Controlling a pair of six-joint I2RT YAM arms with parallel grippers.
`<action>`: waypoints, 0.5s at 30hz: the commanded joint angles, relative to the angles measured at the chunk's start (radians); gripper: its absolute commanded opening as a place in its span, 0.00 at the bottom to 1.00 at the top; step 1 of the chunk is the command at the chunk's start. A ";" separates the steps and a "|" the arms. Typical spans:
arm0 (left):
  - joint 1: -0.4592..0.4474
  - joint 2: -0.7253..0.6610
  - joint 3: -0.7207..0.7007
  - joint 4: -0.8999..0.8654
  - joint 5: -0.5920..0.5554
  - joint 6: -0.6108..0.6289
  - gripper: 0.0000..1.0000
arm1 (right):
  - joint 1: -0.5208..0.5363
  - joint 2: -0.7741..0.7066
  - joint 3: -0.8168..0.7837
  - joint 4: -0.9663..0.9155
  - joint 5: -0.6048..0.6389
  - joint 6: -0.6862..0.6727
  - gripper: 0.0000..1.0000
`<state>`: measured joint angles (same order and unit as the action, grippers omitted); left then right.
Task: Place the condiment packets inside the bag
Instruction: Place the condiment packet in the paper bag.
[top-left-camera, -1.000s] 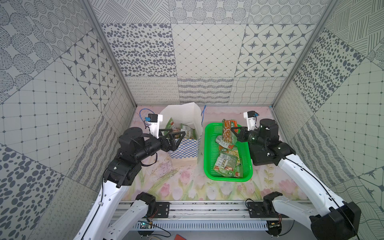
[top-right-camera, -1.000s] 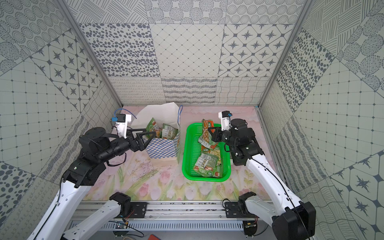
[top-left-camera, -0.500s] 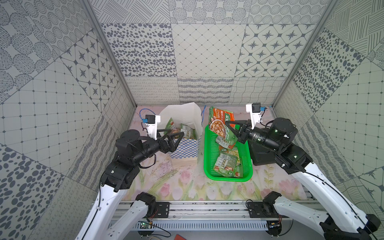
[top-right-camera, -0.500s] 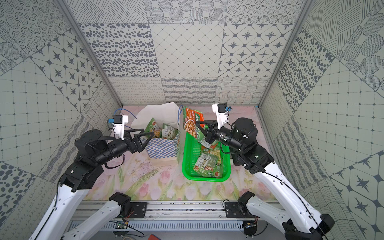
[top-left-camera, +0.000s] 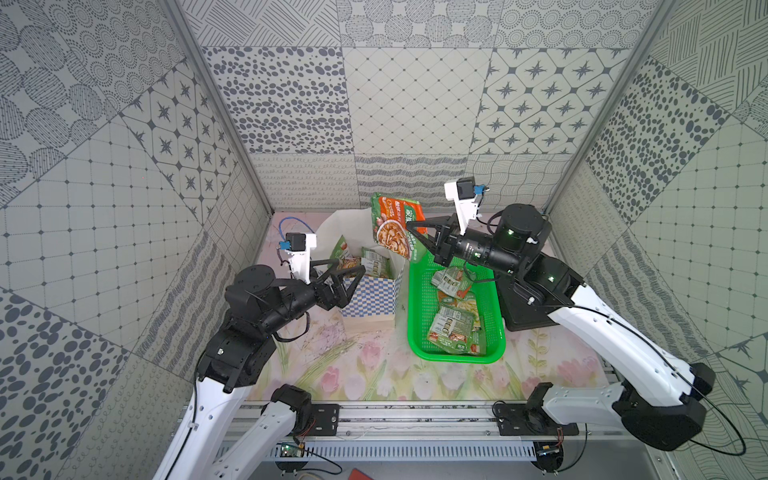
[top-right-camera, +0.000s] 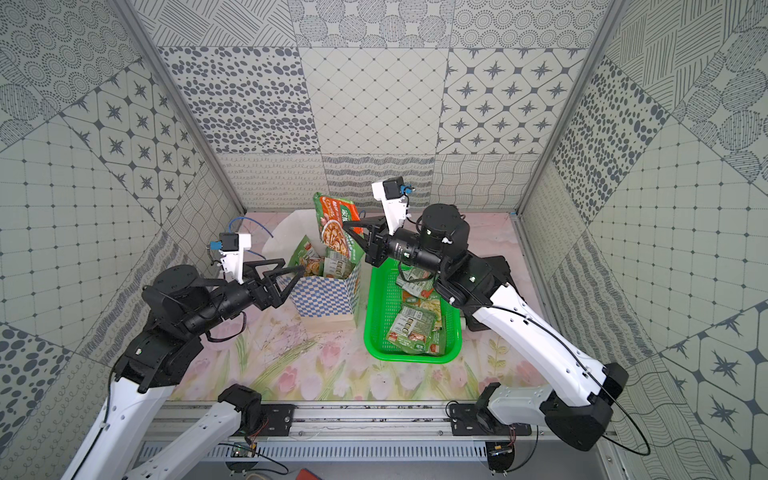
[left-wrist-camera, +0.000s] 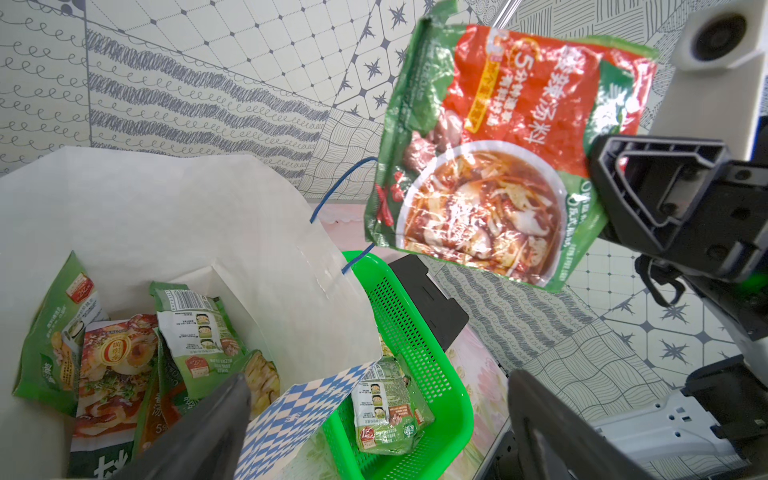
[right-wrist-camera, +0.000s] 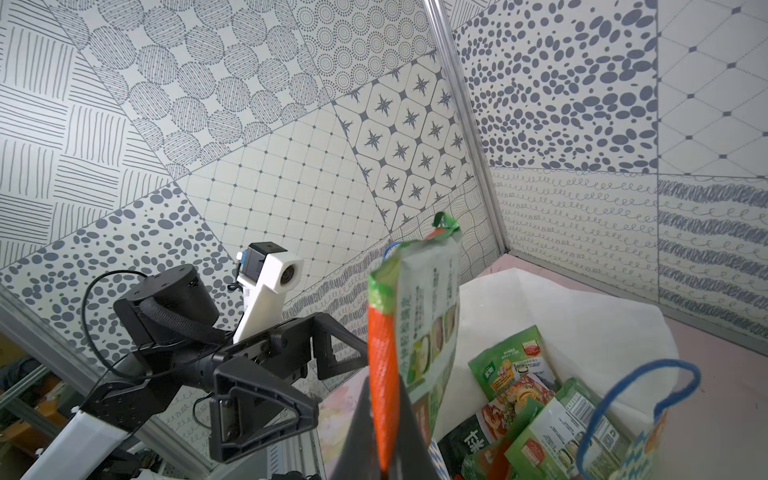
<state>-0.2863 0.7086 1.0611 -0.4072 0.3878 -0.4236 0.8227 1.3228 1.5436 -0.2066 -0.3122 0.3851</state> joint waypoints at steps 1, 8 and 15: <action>0.003 -0.020 -0.009 0.083 -0.018 0.006 0.99 | 0.019 0.061 0.099 -0.020 0.039 -0.065 0.00; 0.003 -0.037 -0.016 0.090 -0.032 0.008 0.99 | 0.030 0.240 0.246 -0.106 0.107 -0.101 0.00; 0.002 -0.040 -0.015 0.089 -0.033 0.009 0.99 | 0.044 0.404 0.397 -0.233 0.173 -0.135 0.00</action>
<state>-0.2863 0.6731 1.0481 -0.4000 0.3634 -0.4236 0.8539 1.6901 1.8709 -0.3946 -0.1890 0.2832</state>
